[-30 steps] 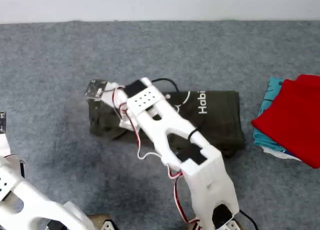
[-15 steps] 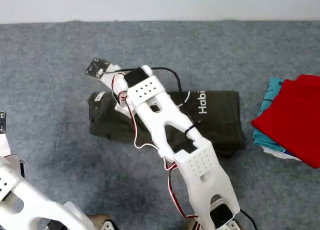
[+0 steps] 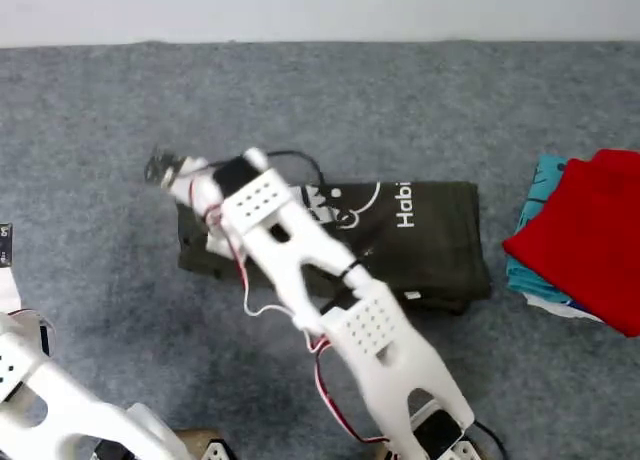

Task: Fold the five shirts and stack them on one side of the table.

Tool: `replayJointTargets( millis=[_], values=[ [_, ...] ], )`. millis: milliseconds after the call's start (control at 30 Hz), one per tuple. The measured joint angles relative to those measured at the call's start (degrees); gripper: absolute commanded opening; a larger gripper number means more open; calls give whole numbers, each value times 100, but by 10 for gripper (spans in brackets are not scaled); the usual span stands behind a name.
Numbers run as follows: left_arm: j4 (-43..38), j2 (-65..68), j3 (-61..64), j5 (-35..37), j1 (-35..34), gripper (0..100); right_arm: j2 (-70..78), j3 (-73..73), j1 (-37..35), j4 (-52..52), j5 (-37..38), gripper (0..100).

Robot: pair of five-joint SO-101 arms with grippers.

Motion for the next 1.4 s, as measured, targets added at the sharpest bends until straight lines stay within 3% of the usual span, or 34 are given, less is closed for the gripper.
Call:
replayJointTargets(
  millis=[333, 700, 1033, 1400],
  values=[
    [18, 0, 0, 0, 0, 15, 105, -9, -413, 343, 0, 51],
    [35, 0, 0, -9, 97, 15, -378, 70, 457, 958, 0, 47],
    [35, 0, 0, -18, 492, 15, -501, 1178, 782, 958, 0, 46],
    [35, 0, 0, -26, 501, 15, -1996, 1284, 1090, 958, -413, 46]
  ],
)
